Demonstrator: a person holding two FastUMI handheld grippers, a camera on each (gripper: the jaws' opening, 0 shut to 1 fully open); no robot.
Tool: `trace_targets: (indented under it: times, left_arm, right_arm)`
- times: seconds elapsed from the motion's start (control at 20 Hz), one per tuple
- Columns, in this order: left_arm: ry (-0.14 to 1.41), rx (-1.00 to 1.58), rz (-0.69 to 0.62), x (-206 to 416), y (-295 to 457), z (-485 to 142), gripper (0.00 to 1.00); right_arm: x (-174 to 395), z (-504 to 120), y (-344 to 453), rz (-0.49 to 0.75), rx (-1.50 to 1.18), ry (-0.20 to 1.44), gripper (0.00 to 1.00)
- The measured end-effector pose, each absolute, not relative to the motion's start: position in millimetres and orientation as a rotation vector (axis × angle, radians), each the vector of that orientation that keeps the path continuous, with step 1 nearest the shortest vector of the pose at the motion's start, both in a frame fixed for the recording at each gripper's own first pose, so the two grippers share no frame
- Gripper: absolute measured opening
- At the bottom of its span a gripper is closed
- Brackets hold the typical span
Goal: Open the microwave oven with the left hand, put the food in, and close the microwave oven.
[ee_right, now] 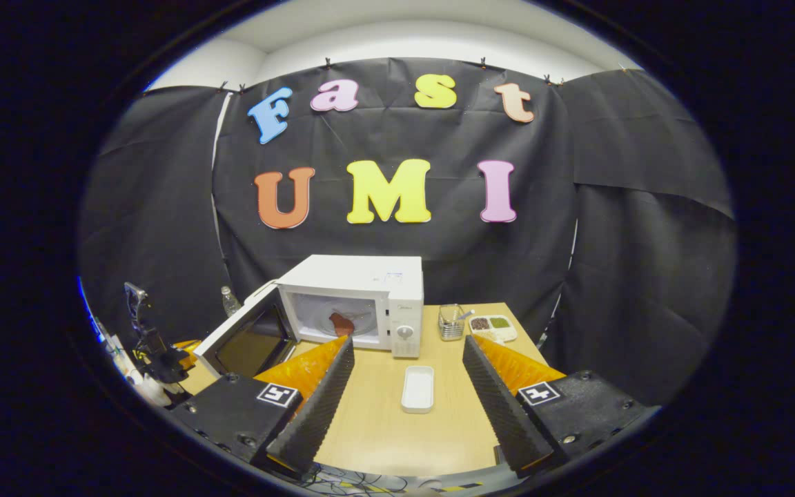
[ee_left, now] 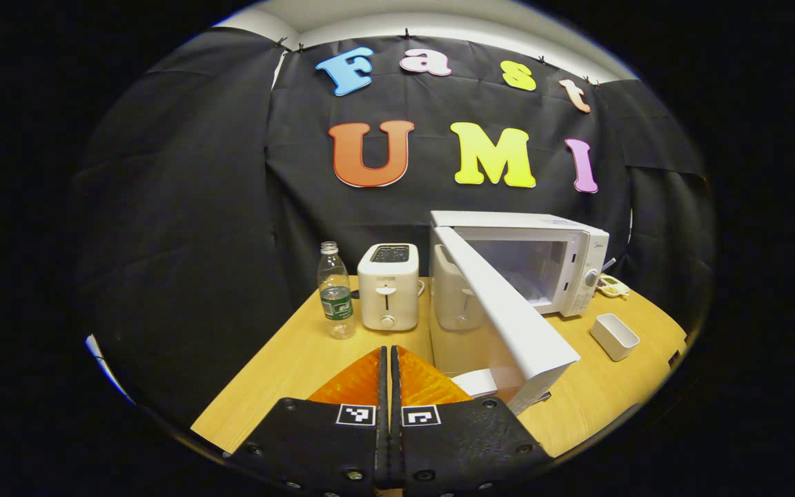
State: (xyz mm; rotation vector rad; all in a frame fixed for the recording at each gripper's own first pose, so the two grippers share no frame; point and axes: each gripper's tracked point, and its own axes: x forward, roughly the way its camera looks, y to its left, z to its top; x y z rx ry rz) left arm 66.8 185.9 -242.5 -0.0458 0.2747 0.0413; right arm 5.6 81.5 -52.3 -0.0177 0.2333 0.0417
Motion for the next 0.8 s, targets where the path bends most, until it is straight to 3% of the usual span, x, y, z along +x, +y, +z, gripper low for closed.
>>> trace_targets:
  times: [0.05,0.1,0.25,0.3,0.35,0.8]
  left_arm:
    - [0.276,-0.046,0.022,68,174,-243,0.1]
    - [0.272,-0.046,0.0,70,163,-242,0.0]
    - [0.274,-0.042,-0.068,73,128,-241,0.0]
    - [0.278,-0.04,-0.084,74,118,-242,0.1]
    - [0.28,-0.041,-0.099,77,107,-243,0.0]
    - [0.293,-0.05,-0.22,110,17,-242,0.0]
  right_arm:
    - [5,-51,79,0.036,-0.021,0.233,1.0]
    - [5,-51,76,0.03,-0.022,0.233,1.0]
    - [3,-51,67,0.021,-0.005,0.237,1.0]
    - [5,-53,63,0.018,0.0,0.243,1.0]
    - [7,-54,58,0.016,0.004,0.249,1.0]
    - [36,-54,17,-0.005,0.023,0.266,1.0]
